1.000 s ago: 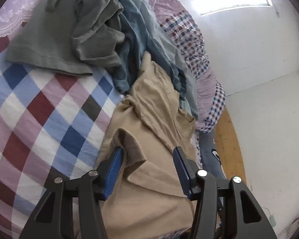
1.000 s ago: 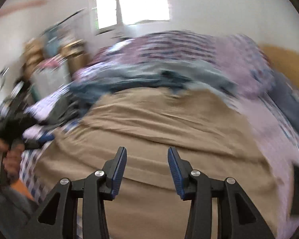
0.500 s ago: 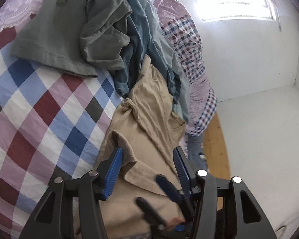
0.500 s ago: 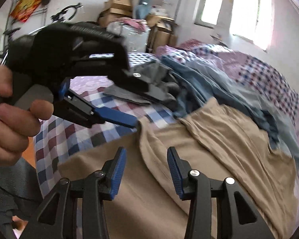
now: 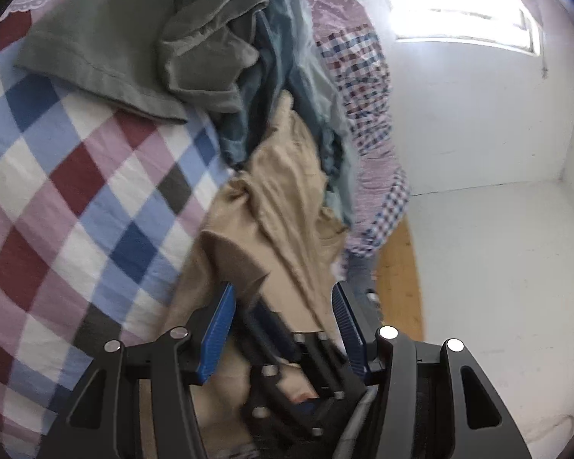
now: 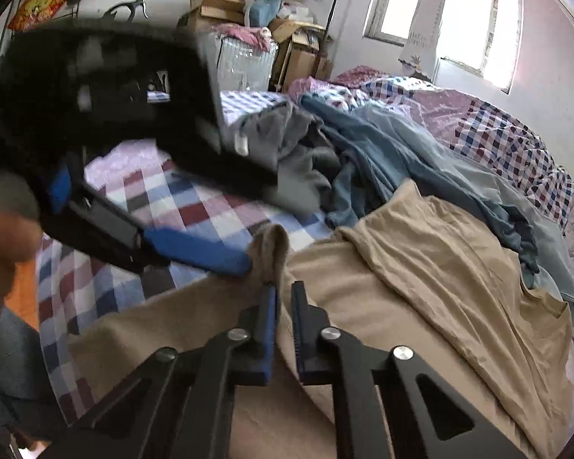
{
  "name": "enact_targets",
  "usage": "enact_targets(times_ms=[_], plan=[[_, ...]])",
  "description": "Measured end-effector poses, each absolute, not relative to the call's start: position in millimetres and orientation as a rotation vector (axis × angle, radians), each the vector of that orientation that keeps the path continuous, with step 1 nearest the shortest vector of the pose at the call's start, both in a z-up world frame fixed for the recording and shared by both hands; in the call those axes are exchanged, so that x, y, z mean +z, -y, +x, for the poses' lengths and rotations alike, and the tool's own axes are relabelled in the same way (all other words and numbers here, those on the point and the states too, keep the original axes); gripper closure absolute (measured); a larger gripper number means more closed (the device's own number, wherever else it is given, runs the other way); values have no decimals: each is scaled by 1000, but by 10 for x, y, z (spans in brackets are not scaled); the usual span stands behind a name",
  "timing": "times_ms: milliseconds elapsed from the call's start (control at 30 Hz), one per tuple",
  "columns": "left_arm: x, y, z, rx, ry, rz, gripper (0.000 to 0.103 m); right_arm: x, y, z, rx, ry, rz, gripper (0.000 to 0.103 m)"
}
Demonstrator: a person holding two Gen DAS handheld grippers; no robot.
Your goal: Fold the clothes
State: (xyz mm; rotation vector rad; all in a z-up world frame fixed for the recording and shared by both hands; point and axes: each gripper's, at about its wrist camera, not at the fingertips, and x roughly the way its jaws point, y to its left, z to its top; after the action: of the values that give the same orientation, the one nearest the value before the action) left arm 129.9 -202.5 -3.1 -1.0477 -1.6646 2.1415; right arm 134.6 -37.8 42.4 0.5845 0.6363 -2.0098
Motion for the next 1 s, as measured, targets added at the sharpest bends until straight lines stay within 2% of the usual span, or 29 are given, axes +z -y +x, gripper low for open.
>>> enact_targets(times_ms=[333, 400, 467, 500, 567, 667, 867, 1000], plan=[[-153, 2056, 1234, 2202, 1660, -1168, 47, 339, 358, 1431, -1945, -653, 602, 98], [-155, 2044, 1204, 2211, 1645, -1174, 47, 349, 335, 1408, -1954, -631, 612, 92], [-134, 2019, 1187, 2232, 1609, -1181, 47, 360, 312, 1384, -1962, -606, 621, 77], [-126, 2009, 1181, 2240, 1594, -1185, 47, 371, 294, 1375, -1963, -590, 626, 73], [-126, 2003, 1174, 2252, 1574, -1201, 56, 396, 252, 1355, -1964, -556, 639, 68], [-157, 2016, 1167, 2260, 1569, -1241, 70, 439, 140, 1319, -1967, -517, 681, 68], [-188, 2025, 1140, 2283, 1569, -1269, 89, 715, -481, 1172, -2096, -395, 770, 68], [-174, 2037, 1141, 2286, 1559, -1280, 94, 1061, -1353, 918, -2298, -181, 858, 67]])
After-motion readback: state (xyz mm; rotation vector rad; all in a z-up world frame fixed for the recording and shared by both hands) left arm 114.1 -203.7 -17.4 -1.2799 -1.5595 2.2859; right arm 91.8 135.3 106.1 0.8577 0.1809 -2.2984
